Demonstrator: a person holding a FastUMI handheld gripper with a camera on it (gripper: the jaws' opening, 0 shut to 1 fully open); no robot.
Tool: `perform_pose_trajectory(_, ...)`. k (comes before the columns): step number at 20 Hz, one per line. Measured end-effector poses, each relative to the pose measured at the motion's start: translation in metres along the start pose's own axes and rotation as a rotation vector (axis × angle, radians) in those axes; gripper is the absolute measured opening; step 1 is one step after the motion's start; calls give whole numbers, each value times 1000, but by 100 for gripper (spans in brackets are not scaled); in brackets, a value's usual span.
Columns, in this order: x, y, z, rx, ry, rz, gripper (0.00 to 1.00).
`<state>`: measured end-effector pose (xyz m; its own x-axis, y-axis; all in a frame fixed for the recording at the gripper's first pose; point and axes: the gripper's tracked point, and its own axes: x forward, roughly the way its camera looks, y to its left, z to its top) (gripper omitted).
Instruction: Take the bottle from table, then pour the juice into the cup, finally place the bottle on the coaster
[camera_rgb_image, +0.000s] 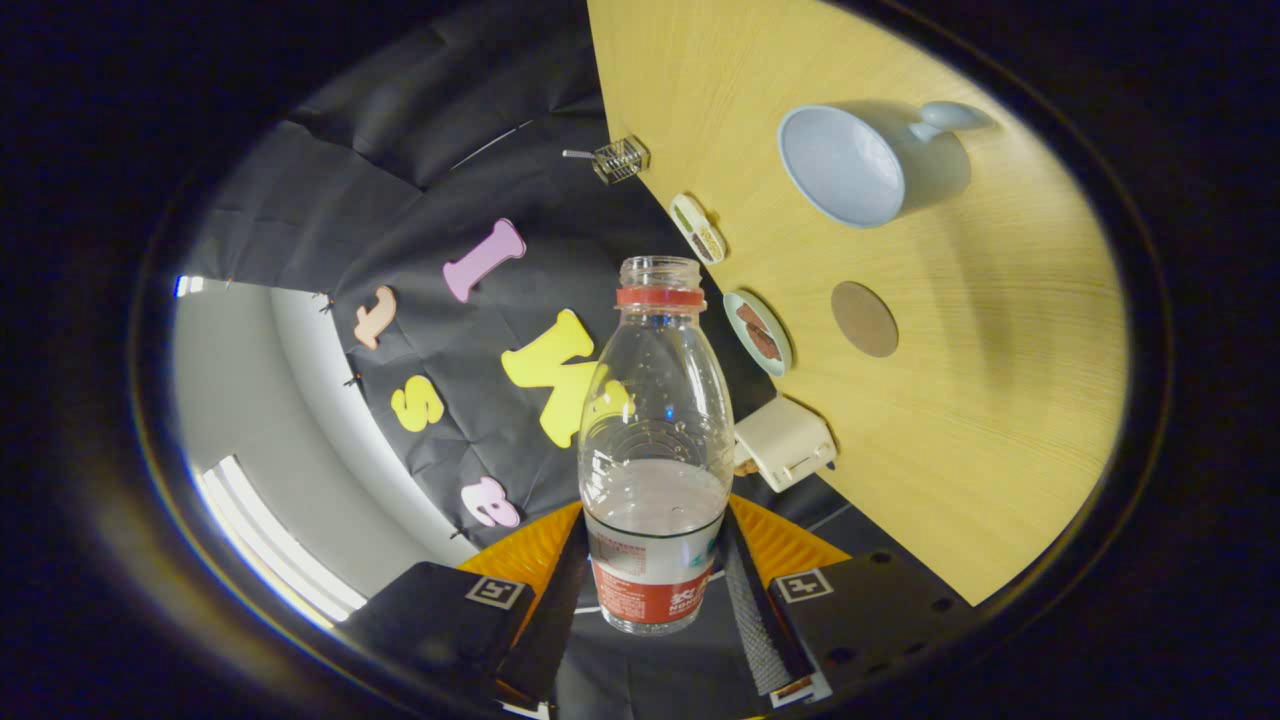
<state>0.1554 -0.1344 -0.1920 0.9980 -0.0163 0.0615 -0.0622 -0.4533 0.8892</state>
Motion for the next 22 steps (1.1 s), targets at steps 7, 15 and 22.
perform_pose_trajectory(7, -1, -39, -4, -322, 54, -111, 76)
perform_pose_trajectory(15, -31, -58, -3, -917, 90, -136, 76)
perform_pose_trajectory(22, -62, -65, 12, -1631, 108, -232, 77)
